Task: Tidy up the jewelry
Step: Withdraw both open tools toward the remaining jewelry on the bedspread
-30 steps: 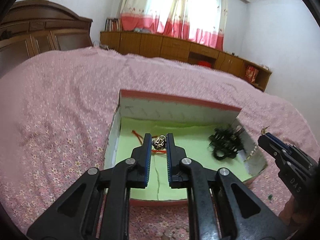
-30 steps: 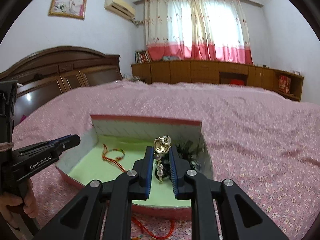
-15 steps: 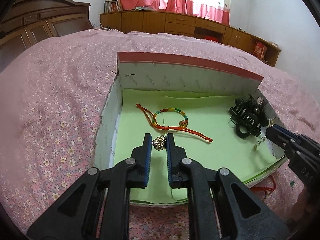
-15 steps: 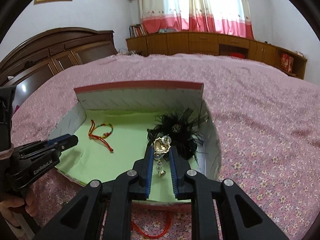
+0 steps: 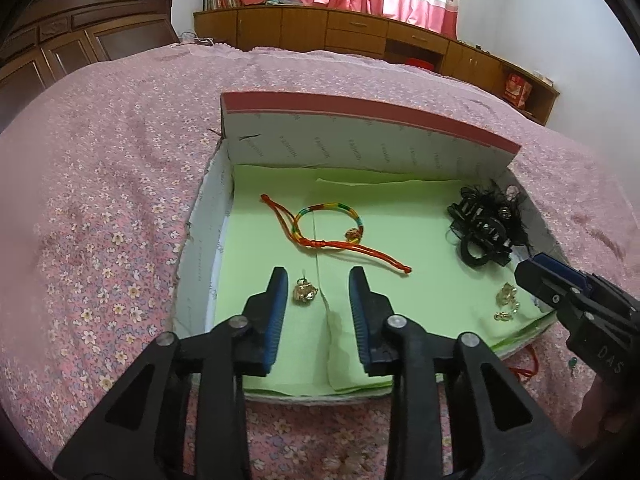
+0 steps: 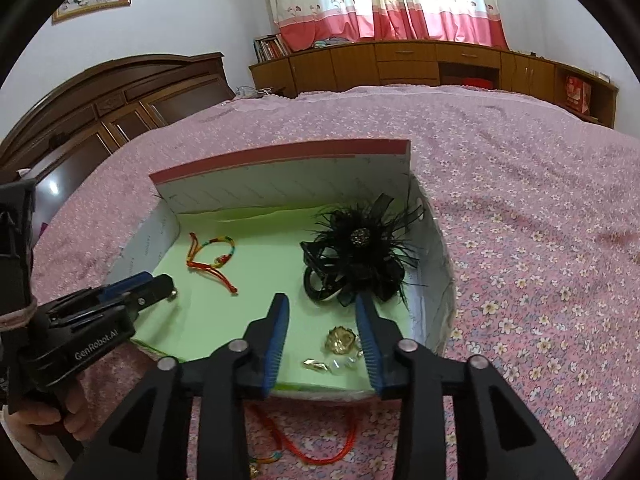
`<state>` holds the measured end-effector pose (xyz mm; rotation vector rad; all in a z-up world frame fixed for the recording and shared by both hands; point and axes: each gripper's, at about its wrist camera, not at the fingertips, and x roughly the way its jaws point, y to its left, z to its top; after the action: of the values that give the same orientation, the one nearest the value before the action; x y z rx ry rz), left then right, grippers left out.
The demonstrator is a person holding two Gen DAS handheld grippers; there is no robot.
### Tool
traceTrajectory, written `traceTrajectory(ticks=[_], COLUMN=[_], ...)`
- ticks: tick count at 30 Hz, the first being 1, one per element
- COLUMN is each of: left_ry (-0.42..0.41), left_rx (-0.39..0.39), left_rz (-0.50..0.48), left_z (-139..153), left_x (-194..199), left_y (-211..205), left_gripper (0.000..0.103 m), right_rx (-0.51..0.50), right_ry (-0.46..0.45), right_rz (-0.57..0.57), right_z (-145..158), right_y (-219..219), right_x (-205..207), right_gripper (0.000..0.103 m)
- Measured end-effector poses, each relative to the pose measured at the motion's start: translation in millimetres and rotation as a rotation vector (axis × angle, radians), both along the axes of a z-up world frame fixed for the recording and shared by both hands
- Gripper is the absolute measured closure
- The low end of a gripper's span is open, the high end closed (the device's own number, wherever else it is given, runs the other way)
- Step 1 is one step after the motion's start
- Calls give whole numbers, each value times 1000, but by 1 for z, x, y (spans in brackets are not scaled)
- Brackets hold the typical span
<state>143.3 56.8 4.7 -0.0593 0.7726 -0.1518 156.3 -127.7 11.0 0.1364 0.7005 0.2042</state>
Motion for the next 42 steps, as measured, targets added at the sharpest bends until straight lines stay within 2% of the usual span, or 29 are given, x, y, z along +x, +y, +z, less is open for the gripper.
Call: traceTrajectory(ticks=[3, 5, 10, 17, 24, 33, 42], left_ry=[-6, -9, -28, -35, -36, -5, 62], left_rx=[-12, -27, -51, -70, -84, -82, -73], left_rz=[7, 8, 16, 13, 24, 10, -3], left_z=[5, 9, 23, 37, 43, 37, 17], left_x=[-4, -8, -18, -35, -53, -73, -83], left_y=[-1, 1, 7, 12, 17, 14, 8], left_gripper=[67, 65, 65, 65, 65, 65, 65], right_rx=[10, 18, 40, 83, 64, 62, 24], right_ry=[-14, -25, -64, -97, -91, -60, 9], right_rz=[6, 7, 20, 22, -8, -58, -89], right_z=[5, 9, 24, 45, 57, 51, 25], right_y=[0, -1, -3, -12, -23, -51, -72], right_x=[-5, -9, -20, -39, -59, -90, -114], right_gripper=[60, 59, 54, 54, 54, 54, 54])
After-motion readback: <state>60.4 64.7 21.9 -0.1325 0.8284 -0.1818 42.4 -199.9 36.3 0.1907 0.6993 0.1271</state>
